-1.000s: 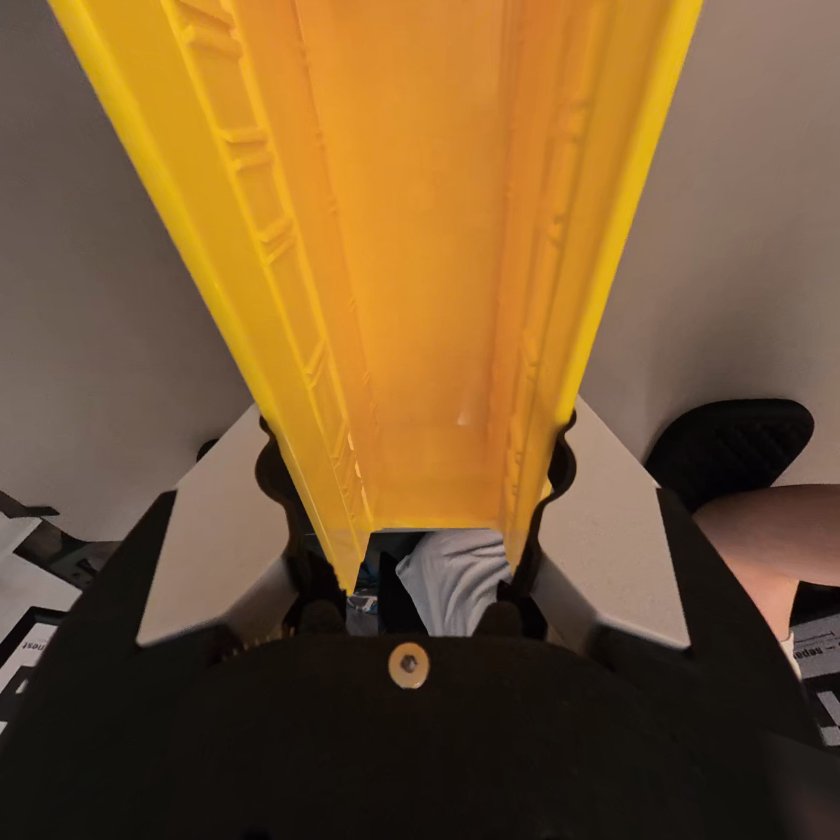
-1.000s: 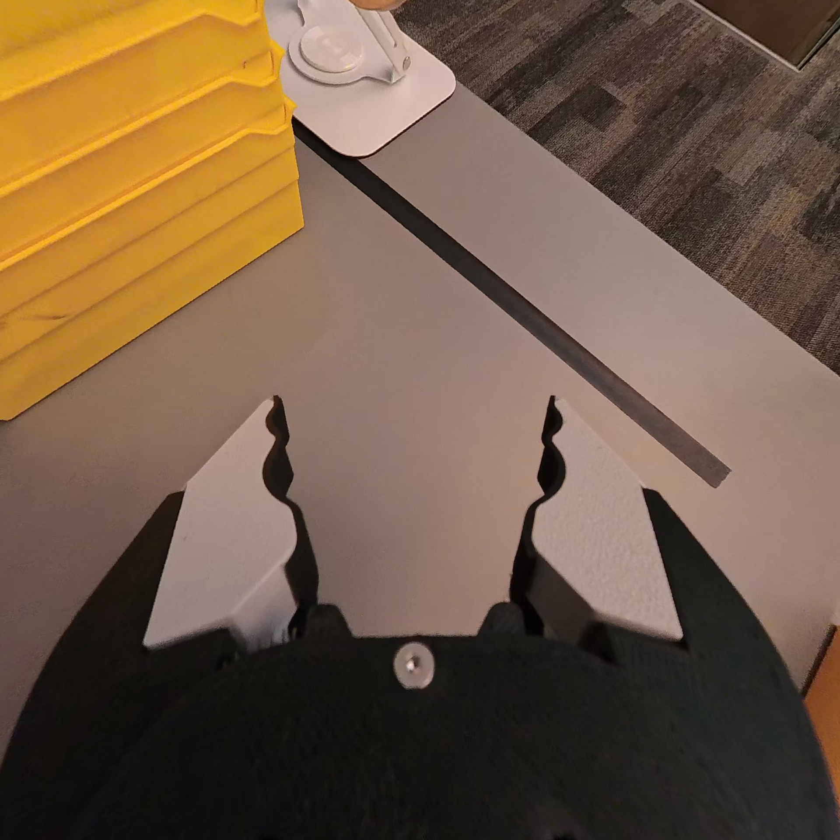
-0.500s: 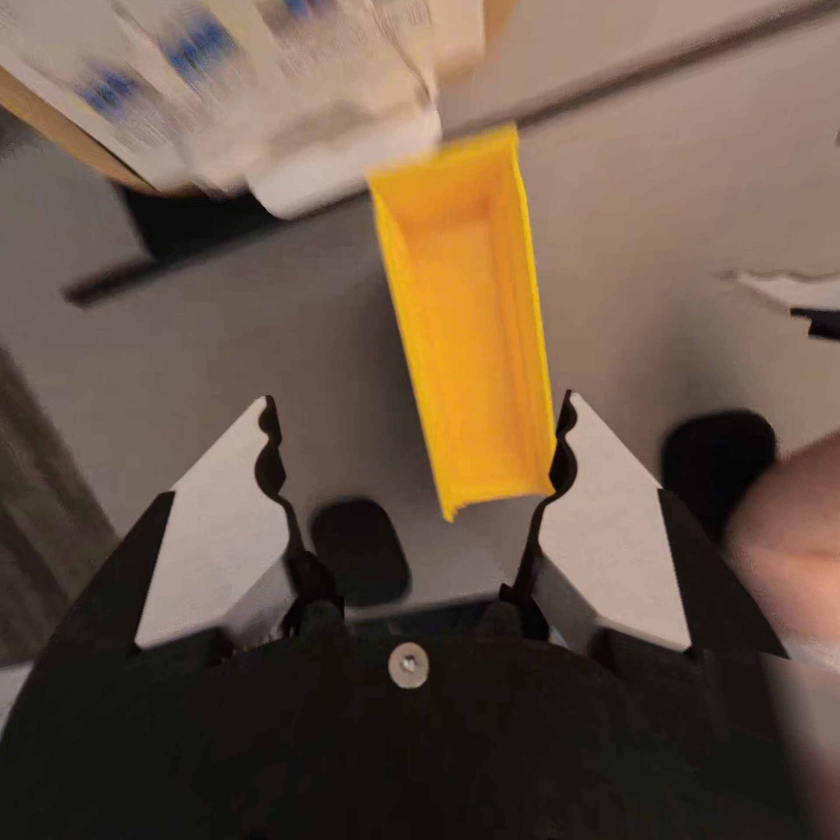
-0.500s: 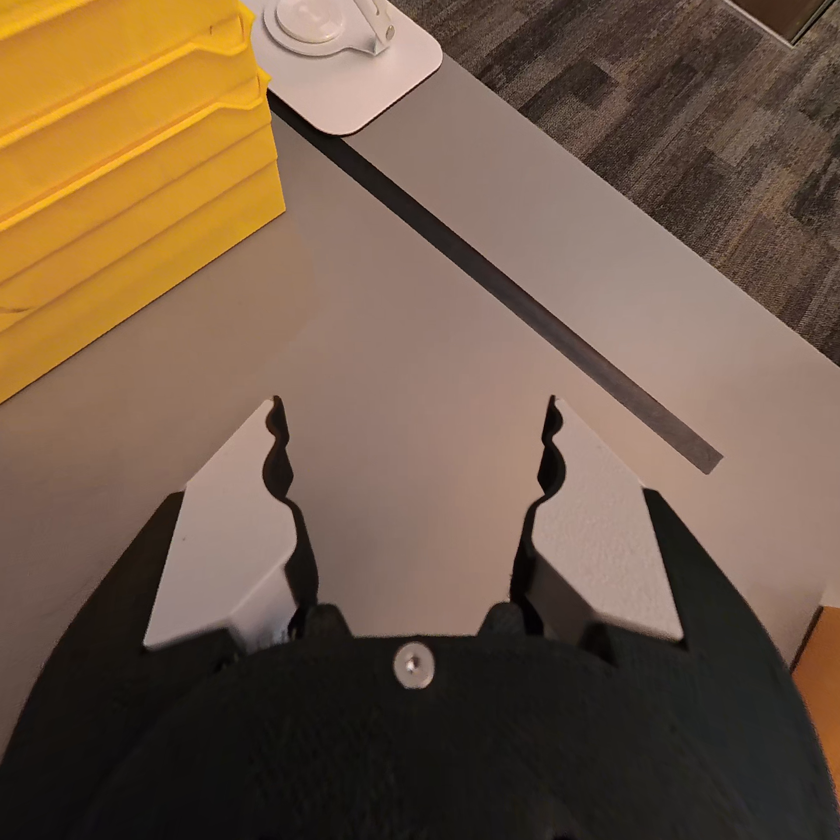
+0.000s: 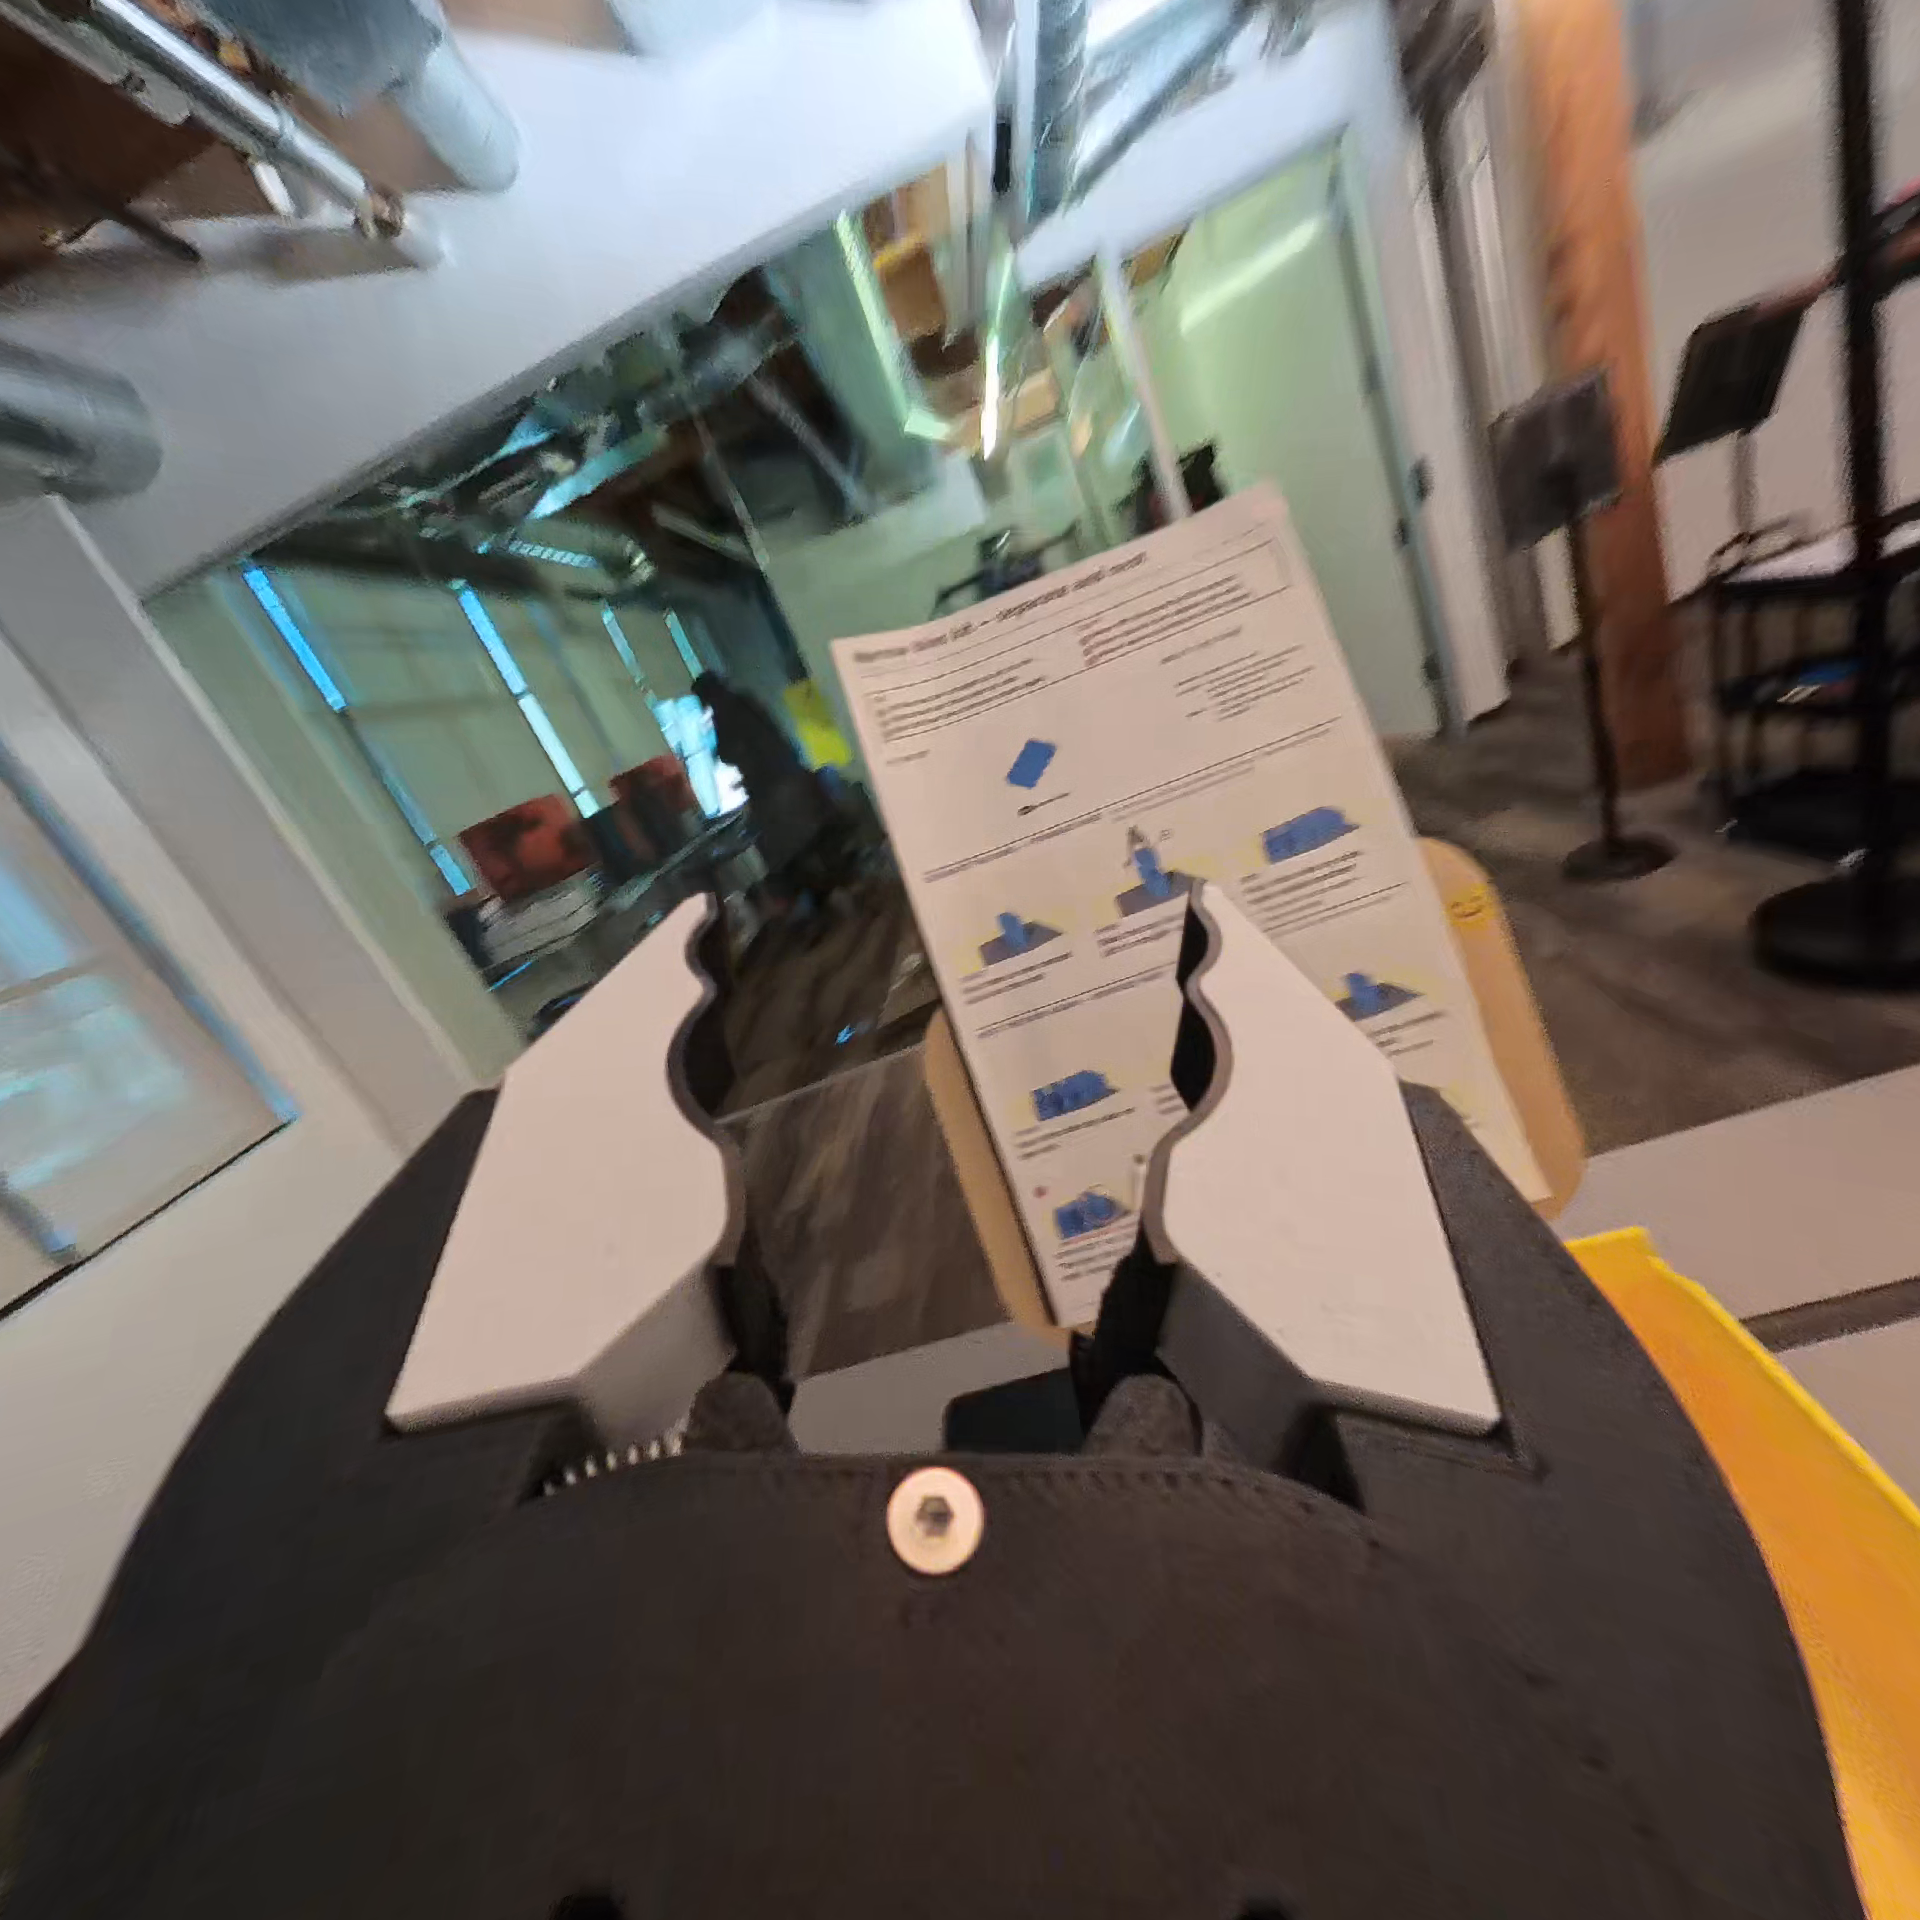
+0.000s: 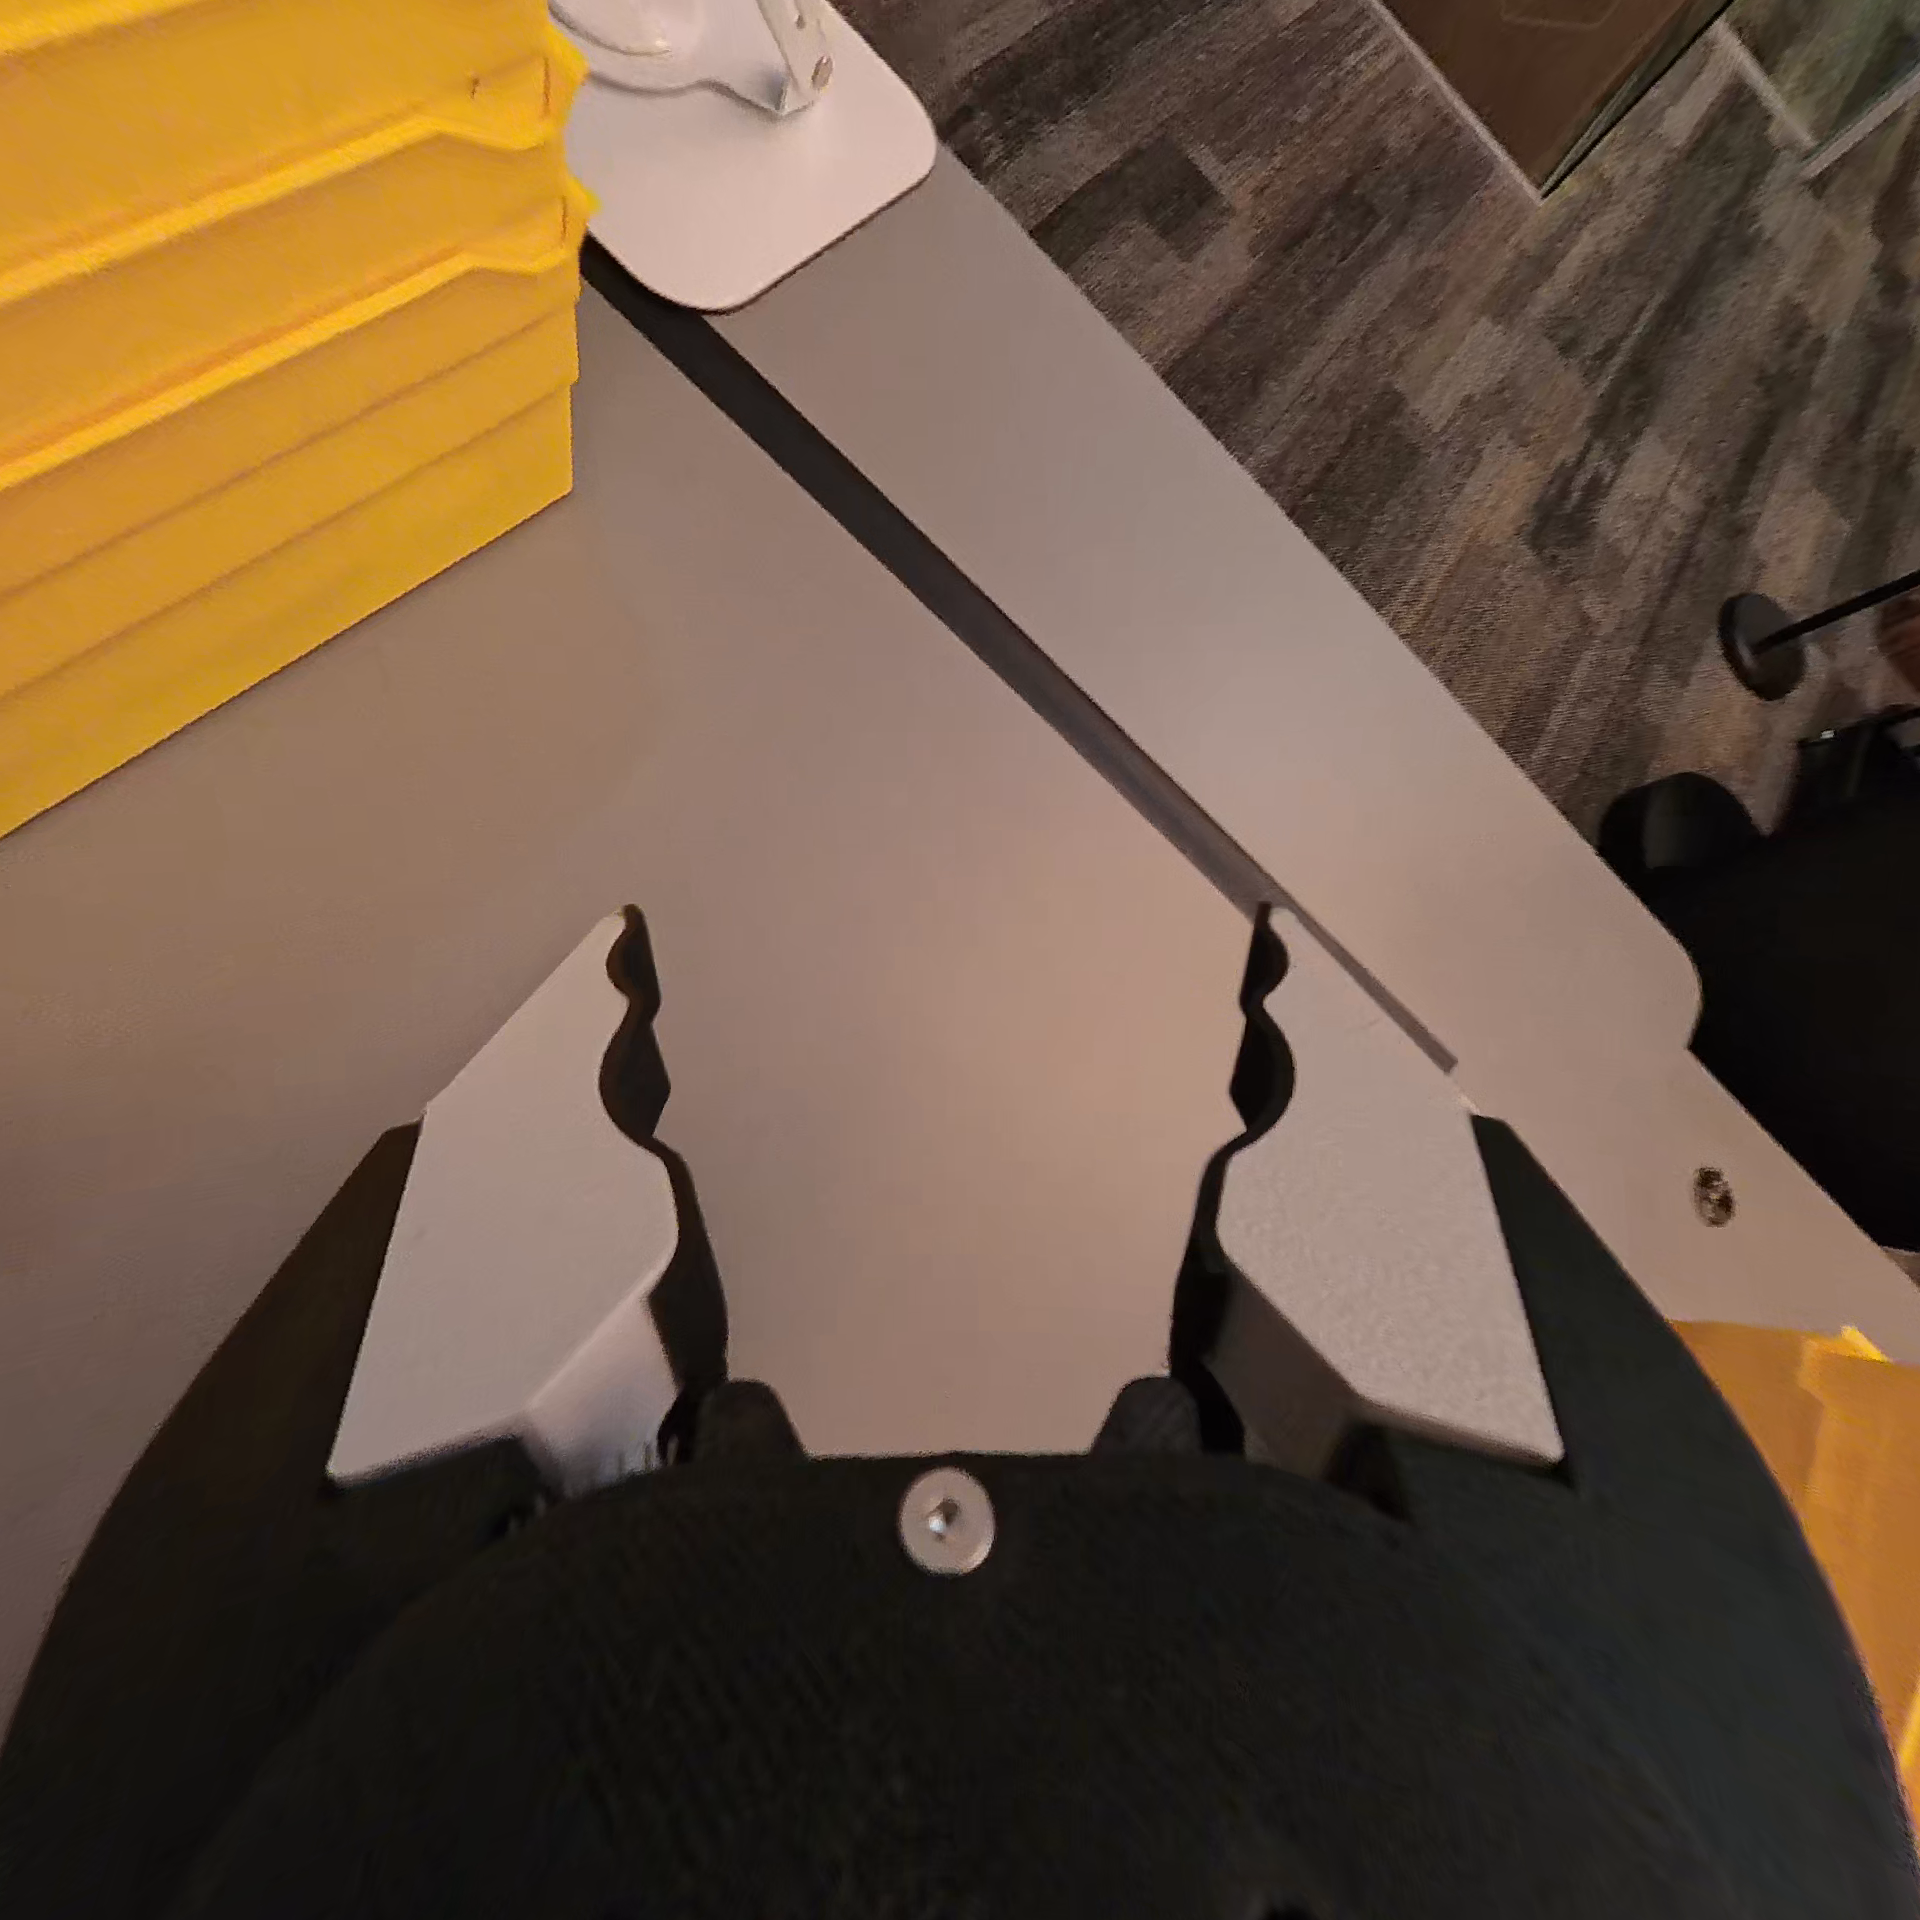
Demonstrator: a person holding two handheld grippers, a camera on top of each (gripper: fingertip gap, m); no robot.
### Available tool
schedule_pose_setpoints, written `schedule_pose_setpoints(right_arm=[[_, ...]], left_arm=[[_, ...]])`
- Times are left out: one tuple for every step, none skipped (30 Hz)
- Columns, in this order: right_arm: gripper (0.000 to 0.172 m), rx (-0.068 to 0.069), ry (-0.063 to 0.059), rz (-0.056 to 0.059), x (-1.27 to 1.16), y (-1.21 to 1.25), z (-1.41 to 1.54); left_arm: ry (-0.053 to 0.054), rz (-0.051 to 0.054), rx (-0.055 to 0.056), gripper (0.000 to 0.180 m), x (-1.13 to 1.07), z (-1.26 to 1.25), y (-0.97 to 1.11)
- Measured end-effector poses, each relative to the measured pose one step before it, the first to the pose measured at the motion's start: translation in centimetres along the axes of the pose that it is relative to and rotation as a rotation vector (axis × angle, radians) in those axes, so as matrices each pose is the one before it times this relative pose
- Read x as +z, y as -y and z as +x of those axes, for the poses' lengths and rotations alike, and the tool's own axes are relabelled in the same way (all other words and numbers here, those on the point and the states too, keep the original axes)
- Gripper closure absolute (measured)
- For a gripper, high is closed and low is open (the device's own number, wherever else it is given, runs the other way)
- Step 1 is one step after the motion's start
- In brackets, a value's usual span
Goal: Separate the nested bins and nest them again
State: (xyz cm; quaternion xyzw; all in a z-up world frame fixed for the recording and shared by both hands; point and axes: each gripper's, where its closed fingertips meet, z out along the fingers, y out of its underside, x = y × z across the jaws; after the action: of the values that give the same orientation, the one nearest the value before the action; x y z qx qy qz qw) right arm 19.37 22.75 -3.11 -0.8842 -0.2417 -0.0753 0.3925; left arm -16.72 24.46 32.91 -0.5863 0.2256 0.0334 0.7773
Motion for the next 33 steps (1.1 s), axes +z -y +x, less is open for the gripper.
schedule_pose_setpoints(right_arm=[[0.059,-0.0095,-0.0182,0.0095,-0.18,0.484,-0.096],[0.058,-0.0081,-0.0188,0.0142,-0.266,0.548,-0.065],[0.058,-0.0042,-0.0185,0.0182,-0.369,0.596,-0.009],[0.058,0.0016,-0.0253,0.0245,-0.511,0.686,0.162],[0.058,0.01,-0.0361,0.0343,-0.71,0.822,0.432],[0.058,0.0202,-0.0349,0.0444,-0.881,0.947,0.487],[0.058,0.0289,-0.0265,0.0543,-1.0,1.103,0.405],[0.058,0.036,-0.0195,0.0586,-1.077,1.165,0.289],[0.058,0.0454,-0.0162,0.0591,-1.112,1.174,0.173],[0.058,0.0572,-0.0087,0.0562,-1.117,1.189,-0.015],[0.058,0.0574,0.0108,0.0548,-1.095,1.224,-0.417],[0.058,0.0553,0.0245,0.0491,-1.051,1.199,-0.74],[0.058,0.0502,0.0267,0.0464,-0.975,1.188,-0.872],[0.059,0.0409,0.0248,0.0407,-0.83,1.114,-0.914],[0.059,0.0349,0.0208,0.0261,-0.595,0.938,-0.884],[0.059,0.0256,0.016,0.0094,-0.317,0.761,-0.864],[0.058,0.0172,0.0077,-0.0096,0.002,0.562,-0.788],[0.055,0.0062,0.0059,-0.0202,0.274,0.535,-0.826],[0.052,0.0047,0.0011,-0.0224,0.469,0.579,-0.775],[0.052,0.0155,0.0025,-0.0231,0.65,0.614,-0.802],[0.05,0.0229,0.0192,-0.0282,0.878,0.559,-1.09],[0.048,0.0288,0.0305,-0.0427,1.097,0.35,-1.274],[0.047,0.0332,0.0296,-0.0574,1.27,0.109,-1.259],[0.044,0.0338,0.0213,-0.0699,1.428,-0.138,-1.146],[0.041,0.0256,0.0078,-0.083,1.548,-0.442,-0.978],[0.04,0.016,-0.0052,-0.0926,1.604,-0.704,-0.791],[0.039,0.0127,-0.0197,-0.0961,1.626,-0.883,-0.518],[0.038,0.0125,-0.0323,-0.0924,1.613,-0.974,-0.204],[0.038,0.0178,-0.0355,-0.0843,1.563,-0.987,-0.025],[0.037,0.0258,-0.0269,-0.0688,1.424,-0.812,0.012],[0.037,0.0338,-0.0331,-0.0512,1.246,-0.627,0.302],[0.037,0.037,-0.0352,-0.0533,1.056,-0.617,0.381],[0.037,0.0357,-0.0164,-0.0488,0.784,-0.437,-0.002]], left_arm=[[-0.031,0.0355,-0.0202,0.095,-0.738,0.571,-0.773],[-0.0242,0.0269,-0.0156,0.094,-0.718,0.48,-0.924],[-0.009,0.0294,-0.0354,0.094,-0.673,0.229,-0.86],[-0.0159,0.0366,-0.0495,0.094,-0.664,0.226,-0.723],[-0.0286,0.0444,-0.0536,0.092,-0.685,0.33,-0.589],[-0.025,0.0513,-0.0586,0.091,-0.643,0.201,-0.443],[-0.023,0.0552,-0.0698,0.091,-0.523,0.067,-0.244],[-0.0108,0.0382,-0.0778,0.091,-0.337,-0.218,-0.262],[-0.0041,0.0196,-0.0631,0.092,-0.165,-0.415,-0.312],[0.0049,0.0083,-0.0438,0.092,-0.075,-0.613,-0.291],[0.0117,0.0104,-0.0233,0.093,-0.061,-0.746,-0.147],[0.012,0.0128,-0.01,0.094,-0.051,-0.774,-0.024],[0.0053,0.0077,-0.0021,0.094,-0.077,-0.736,-0.008],[0.0051,0.0021,0.0067,0.094,-0.155,-0.817,-0.105],[0.013,-0.0081,0.0147,0.095,-0.281,-1.038,-0.354],[0.0199,-0.0119,0.018,0.098,-0.361,-1.247,-0.54],[0.0301,0.0042,0.0137,0.102,-0.236,-1.502,-0.291],[0.0228,0.0072,0.0028,0.102,-0.008,-1.421,-0.118],[0.0082,-0.021,-0.0155,0.102,0.009,-1.169,-0.4],[-0.0048,-0.0286,-0.036,0.102,-0.004,-0.863,-0.437],[-0.0224,-0.02,-0.0463,0.102,-0.002,-0.497,-0.274],[-0.0255,-0.013,-0.05,0.103,-0.012,-0.366,-0.145],[-0.0209,-0.01,-0.0482,0.104,-0.025,-0.361,-0.095],[-0.0139,-0.0064,-0.0413,0.105,-0.039,-0.401,-0.069],[-0.0081,-0.0048,-0.0315,0.106,-0.037,-0.443,-0.075],[-0.0039,-0.0055,-0.024,0.106,-0.022,-0.448,-0.081],[-0.0057,-0.0077,-0.0196,0.106,-0.014,-0.349,-0.116],[-0.0076,-0.0079,-0.0202,0.106,-0.008,-0.299,-0.129],[-0.0056,-0.006,-0.0266,0.106,-0.011,-0.316,-0.154],[0.0017,0.0028,-0.0344,0.105,-0.018,-0.487,-0.138],[0.0026,0.0055,-0.034,0.103,-0.012,-0.562,-0.142],[-0.0011,-0.005,-0.022,0.103,0.04,-0.502,-0.226],[0.0057,-0.0188,-0.0088,0.102,0.079,-0.583,-0.328]])
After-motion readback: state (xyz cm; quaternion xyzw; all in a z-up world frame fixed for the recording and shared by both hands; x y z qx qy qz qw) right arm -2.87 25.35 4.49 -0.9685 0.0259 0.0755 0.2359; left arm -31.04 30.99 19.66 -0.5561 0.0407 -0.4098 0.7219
